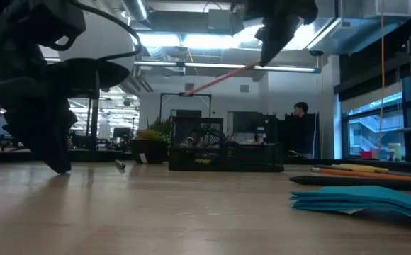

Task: Pick and place office supplies into organizer
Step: Put the left yellow pencil into the desk organizer

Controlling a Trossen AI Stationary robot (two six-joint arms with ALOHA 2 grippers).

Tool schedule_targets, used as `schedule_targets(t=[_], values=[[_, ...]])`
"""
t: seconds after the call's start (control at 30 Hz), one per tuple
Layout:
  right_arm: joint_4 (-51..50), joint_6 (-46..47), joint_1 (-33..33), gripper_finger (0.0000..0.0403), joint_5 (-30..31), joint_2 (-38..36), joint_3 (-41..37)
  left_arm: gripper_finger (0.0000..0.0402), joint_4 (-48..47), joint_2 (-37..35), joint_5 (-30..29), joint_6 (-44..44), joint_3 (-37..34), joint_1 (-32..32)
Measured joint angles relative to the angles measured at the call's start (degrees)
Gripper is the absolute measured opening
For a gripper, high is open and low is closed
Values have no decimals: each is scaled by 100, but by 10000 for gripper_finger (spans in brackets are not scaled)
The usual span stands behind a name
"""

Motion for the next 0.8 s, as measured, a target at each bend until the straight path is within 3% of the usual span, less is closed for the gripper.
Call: schedule_targets(t=[0.13, 0.8], values=[[-29, -233, -319, 17, -362, 91, -59, 97, 59, 9, -91, 64, -5, 7], [728, -1418, -508, 17, -205, 1137, -71, 97, 124, 12, -528, 78, -9, 24]])
